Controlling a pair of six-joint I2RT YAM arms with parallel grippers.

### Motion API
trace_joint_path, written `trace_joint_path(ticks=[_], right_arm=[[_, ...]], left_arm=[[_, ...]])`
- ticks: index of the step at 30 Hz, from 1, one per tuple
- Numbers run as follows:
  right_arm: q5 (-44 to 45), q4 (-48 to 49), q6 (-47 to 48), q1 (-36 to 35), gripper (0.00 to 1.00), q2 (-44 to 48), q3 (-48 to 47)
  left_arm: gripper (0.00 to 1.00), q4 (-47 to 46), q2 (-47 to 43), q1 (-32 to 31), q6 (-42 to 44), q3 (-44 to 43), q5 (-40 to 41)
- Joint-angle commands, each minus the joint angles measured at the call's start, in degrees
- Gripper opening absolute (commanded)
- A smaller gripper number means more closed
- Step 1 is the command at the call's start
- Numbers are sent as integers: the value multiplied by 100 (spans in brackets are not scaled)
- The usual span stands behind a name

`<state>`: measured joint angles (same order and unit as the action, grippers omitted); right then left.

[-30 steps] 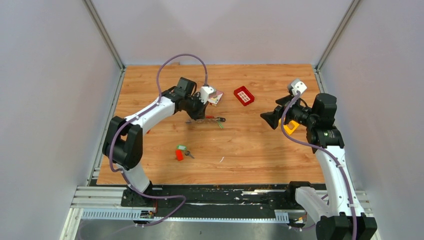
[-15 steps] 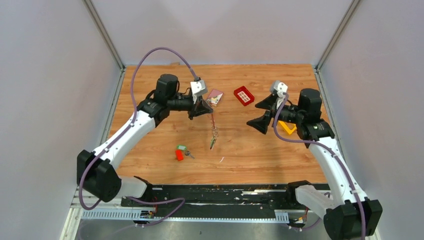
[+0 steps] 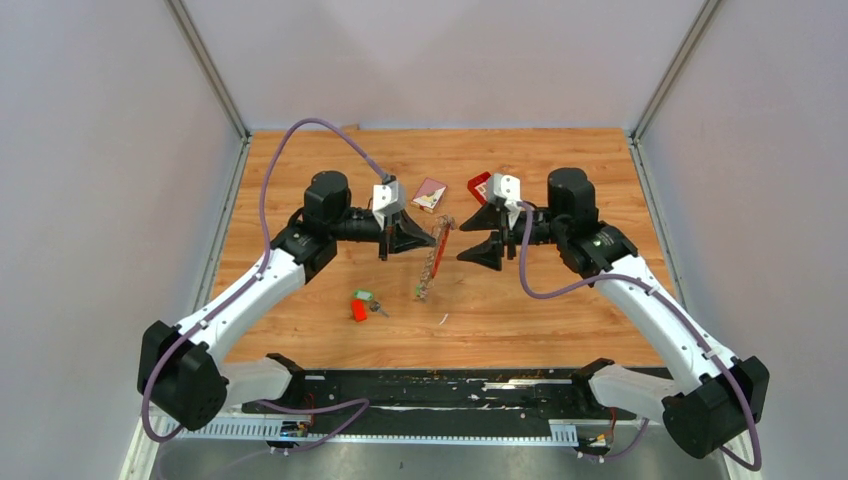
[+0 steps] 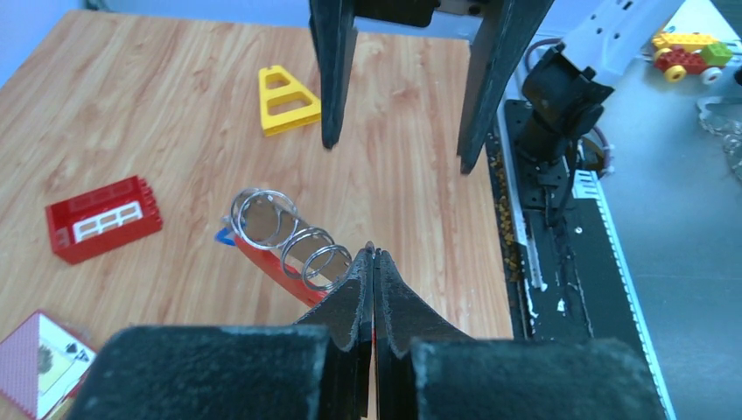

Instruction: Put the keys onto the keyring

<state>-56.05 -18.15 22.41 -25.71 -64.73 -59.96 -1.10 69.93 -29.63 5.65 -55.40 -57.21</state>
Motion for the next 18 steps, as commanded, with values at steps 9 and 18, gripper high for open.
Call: trace_joint_path(ticks=[9, 18], right_arm=[[44, -220, 860, -626, 47, 85, -10], [153, -255, 1015, -774, 39, -60, 46]], left_arm=[[0, -932, -355, -416, -229, 343, -218], [0, -1218, -331, -474, -474, 446, -205]])
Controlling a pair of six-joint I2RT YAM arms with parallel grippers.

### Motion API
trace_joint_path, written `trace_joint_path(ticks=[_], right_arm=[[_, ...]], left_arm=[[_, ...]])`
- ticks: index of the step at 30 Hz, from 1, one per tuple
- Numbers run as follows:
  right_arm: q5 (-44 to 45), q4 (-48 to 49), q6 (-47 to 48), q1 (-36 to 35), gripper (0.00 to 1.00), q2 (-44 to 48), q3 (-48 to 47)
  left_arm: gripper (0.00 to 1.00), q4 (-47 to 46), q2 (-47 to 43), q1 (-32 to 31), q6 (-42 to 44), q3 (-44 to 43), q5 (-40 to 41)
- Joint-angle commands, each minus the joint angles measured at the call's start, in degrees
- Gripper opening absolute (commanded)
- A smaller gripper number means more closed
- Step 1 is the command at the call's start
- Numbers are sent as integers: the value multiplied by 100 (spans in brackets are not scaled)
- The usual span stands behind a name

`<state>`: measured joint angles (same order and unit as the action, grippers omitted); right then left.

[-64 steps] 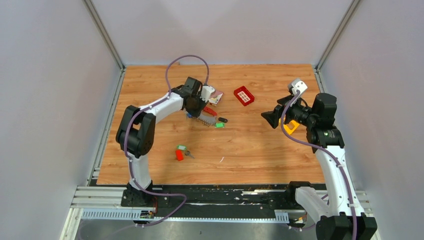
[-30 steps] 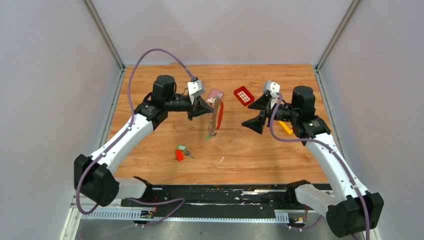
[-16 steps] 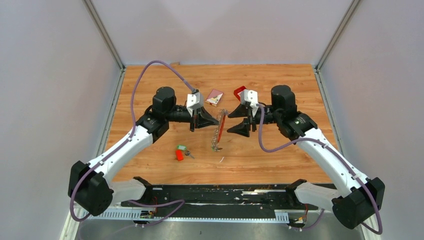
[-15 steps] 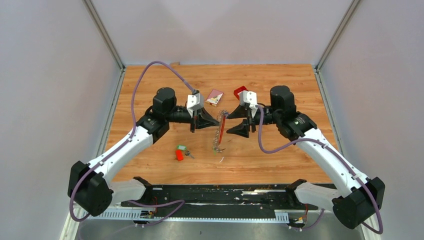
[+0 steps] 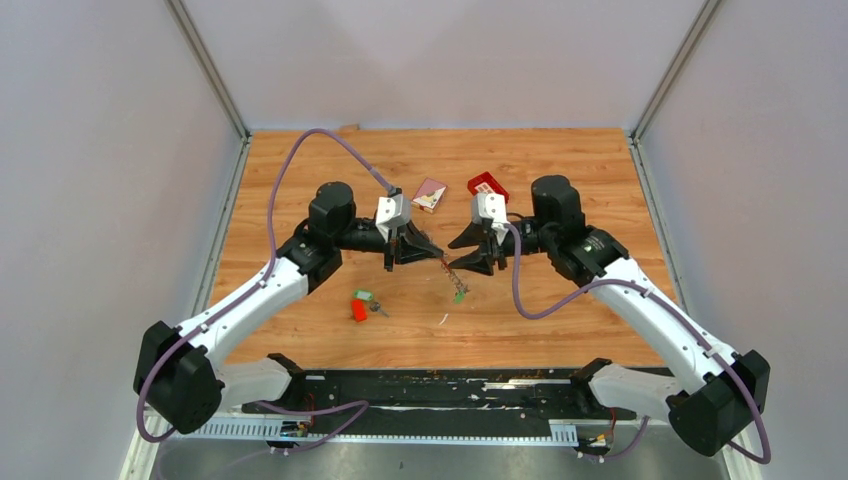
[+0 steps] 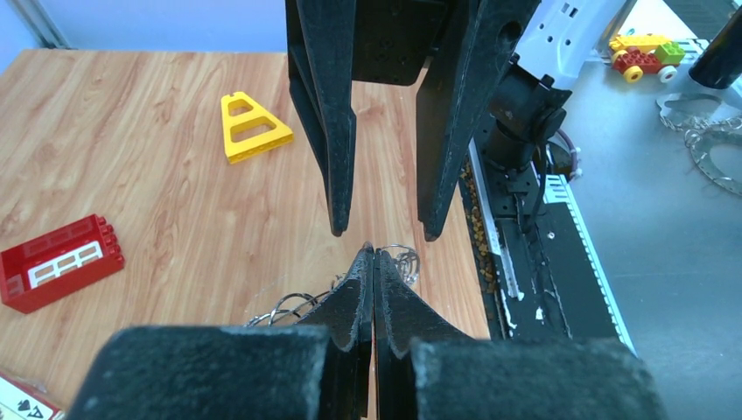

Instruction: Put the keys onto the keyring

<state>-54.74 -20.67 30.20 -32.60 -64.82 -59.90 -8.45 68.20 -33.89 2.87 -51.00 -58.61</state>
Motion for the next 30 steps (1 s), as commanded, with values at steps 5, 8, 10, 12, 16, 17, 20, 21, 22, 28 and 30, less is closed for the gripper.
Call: trace_joint_path(ticks=[5, 8, 10, 12, 16, 17, 20, 21, 22, 28, 30], right_arm=[[243, 70, 217, -140, 35, -109, 52], [258, 78, 200, -155, 32, -151, 44], [285, 88, 195, -173, 29, -175, 42], [291, 81, 184, -185, 27, -179, 23], [321, 92, 179, -199, 21, -176, 13], [342, 104, 165, -203, 19, -174, 11], [387, 141, 113, -212, 12, -174, -1], [419, 168, 89, -216, 7, -171, 3], [448, 188, 65, -220, 3, -165, 4], [557, 273, 94, -216, 0, -29, 67], [569, 275, 107, -212, 0, -5, 92]], left_arm=[[0, -600, -168, -43, -262, 44, -84], [0, -661, -172, -47, -358, 68, -91], [0, -684, -182, -43, -403, 73, -100], [0, -677, -192, -43, -394, 88, -106], [0, -667, -197, -47, -393, 108, -99], [0, -667, -187, -43, -393, 108, -96], [0, -667, -178, -42, -393, 125, -104], [0, -663, -175, -49, -385, 132, -106], [0, -654, -168, -48, -378, 139, -110], [0, -535, -163, -48, -294, 160, -120], [0, -537, -165, -45, -293, 161, -124]])
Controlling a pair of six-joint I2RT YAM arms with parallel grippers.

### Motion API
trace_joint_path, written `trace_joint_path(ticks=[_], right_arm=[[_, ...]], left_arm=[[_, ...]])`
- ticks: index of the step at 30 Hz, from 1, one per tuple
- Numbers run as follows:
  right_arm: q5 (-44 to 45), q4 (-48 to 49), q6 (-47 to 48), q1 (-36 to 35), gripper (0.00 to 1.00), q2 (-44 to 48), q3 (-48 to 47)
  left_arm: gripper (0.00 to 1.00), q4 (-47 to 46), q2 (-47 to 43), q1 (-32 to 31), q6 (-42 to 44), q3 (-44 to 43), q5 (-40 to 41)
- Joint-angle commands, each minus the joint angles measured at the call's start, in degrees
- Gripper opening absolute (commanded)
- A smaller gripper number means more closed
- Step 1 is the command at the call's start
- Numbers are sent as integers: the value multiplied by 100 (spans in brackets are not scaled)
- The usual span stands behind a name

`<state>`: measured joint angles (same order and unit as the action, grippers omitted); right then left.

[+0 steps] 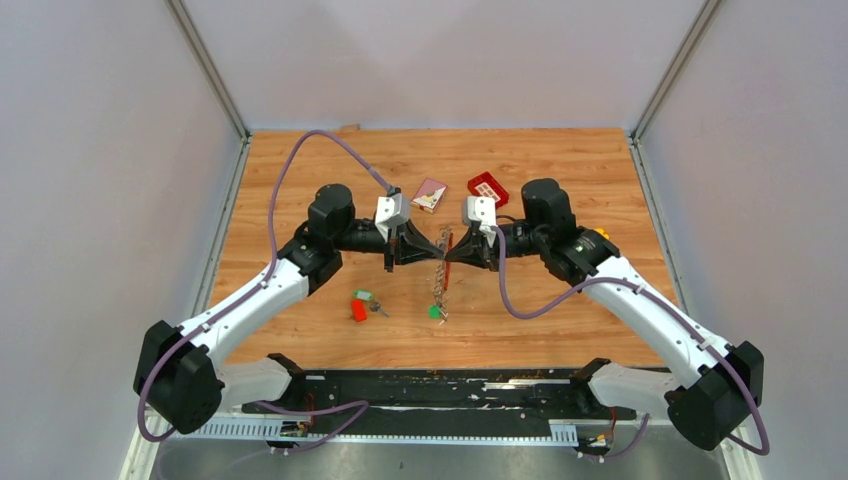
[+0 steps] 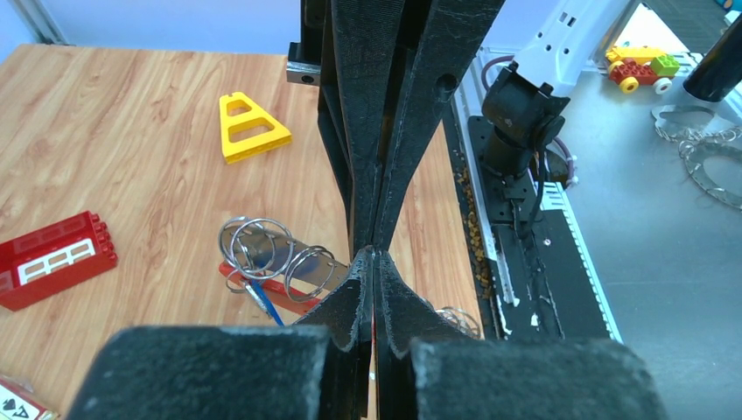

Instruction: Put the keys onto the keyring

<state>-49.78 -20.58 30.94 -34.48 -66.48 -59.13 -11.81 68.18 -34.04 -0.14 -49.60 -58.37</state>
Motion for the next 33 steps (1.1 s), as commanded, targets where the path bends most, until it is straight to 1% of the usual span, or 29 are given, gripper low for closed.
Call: trace_joint_path(ticks=[1, 3, 5, 7, 9, 11, 17, 22, 26, 30, 33], right_arm=[[81, 257, 42, -24, 0, 170, 14], [90, 260, 45, -28, 0, 186, 20], [100, 269, 17, -4, 0, 215, 16], [58, 277, -80, 46, 0, 228, -10], [-45, 339, -226, 112, 0, 266, -4], [-216, 425, -370, 167, 0, 297, 2], [-539, 529, -568, 219, 0, 302, 7], [-566, 543, -570, 215, 0, 311, 26], [-581, 607, -662, 227, 0, 290, 34], [-531, 692, -769, 225, 0, 267, 37], [-480, 775, -873, 227, 0, 248, 64]], left_arm=[[0, -191, -153, -32, 9, 21, -148], [0, -175, -148, -32, 14, 2, -142], [16, -68, -143, -24, 11, -85, -157], [30, 202, -148, 5, 298, -223, -218], [38, 389, -174, 61, 466, -308, -247], [42, 383, -210, 111, 581, -286, -293], [46, 260, -295, 130, 1143, -64, -265], [46, 249, -166, 120, 1197, -186, -230], [41, -11, -62, 118, 939, -197, -322], [32, -42, -36, 107, 902, -152, -397], [30, -140, -21, 74, 840, -94, -395]])
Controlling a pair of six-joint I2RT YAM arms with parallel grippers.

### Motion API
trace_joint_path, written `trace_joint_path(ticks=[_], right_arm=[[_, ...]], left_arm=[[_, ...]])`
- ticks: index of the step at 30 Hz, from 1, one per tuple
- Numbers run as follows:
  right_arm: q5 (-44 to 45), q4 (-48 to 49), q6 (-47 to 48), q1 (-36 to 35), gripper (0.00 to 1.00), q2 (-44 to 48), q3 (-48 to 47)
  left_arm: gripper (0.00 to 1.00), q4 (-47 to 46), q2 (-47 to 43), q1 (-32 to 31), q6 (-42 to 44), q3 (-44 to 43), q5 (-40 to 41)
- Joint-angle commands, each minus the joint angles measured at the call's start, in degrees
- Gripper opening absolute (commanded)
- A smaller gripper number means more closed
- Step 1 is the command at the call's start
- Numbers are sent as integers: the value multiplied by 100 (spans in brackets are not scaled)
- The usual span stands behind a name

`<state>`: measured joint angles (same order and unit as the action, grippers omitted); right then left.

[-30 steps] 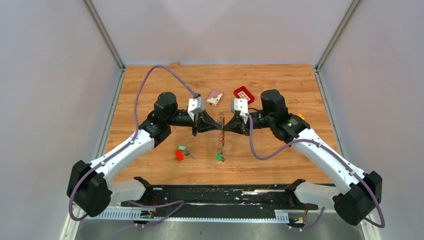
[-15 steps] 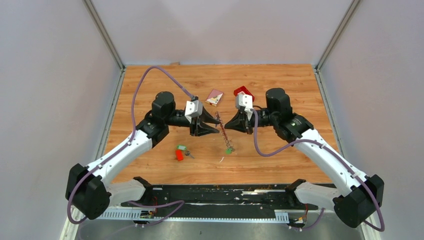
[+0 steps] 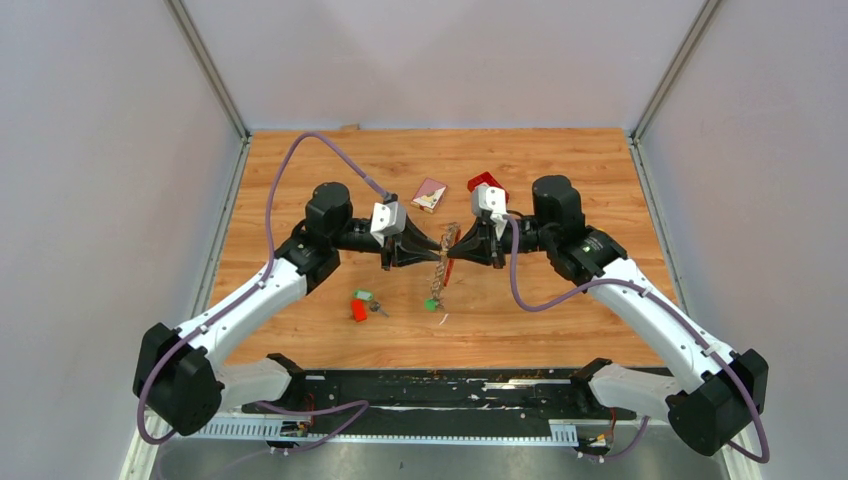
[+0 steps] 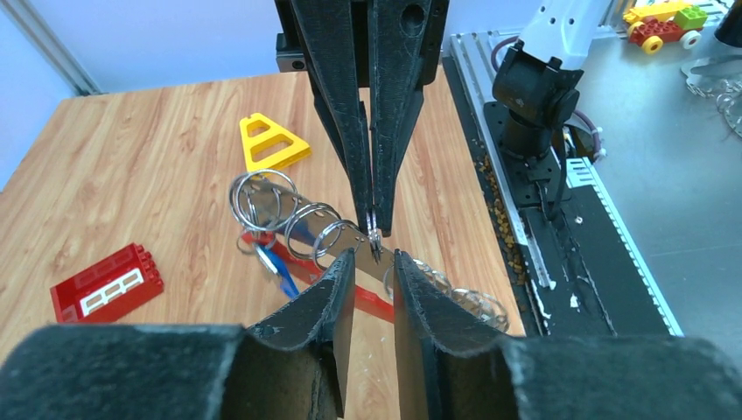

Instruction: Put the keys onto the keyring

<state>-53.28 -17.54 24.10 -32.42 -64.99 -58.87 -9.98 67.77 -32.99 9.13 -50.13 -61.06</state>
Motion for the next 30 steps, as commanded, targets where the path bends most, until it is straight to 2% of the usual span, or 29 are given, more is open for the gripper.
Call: trace_joint_path(ticks=[1, 9, 13, 16, 17, 21, 24, 27, 30], right_arm=[[-117, 502, -219, 22, 0, 86, 37], [-8, 601, -304, 18, 0, 35, 82], [61, 613, -286, 17, 0, 13, 113], [297, 547, -182, 25, 0, 59, 126], [388, 498, -117, 22, 3, 82, 122], [517, 383, 173, 25, 23, 209, 149], [492, 288, 319, 18, 32, 258, 139], [381, 248, 354, 24, 35, 246, 114], [296, 236, 345, 18, 36, 220, 103]], left_arm=[[29, -379, 44, -47, -140, -34, -119], [19, -696, 152, -117, -513, -41, -102], [0, -536, 150, -129, -536, -104, 2], [0, 653, 110, -136, 50, -491, 354], [0, 1167, 120, -141, 266, -687, 515], [0, 3156, 375, -206, 1162, -1559, 1168], [0, 4290, 631, -371, 1628, -2166, 1678], [0, 4798, 789, -522, 1818, -2476, 2010], [0, 4694, 772, -605, 1716, -2445, 2010]])
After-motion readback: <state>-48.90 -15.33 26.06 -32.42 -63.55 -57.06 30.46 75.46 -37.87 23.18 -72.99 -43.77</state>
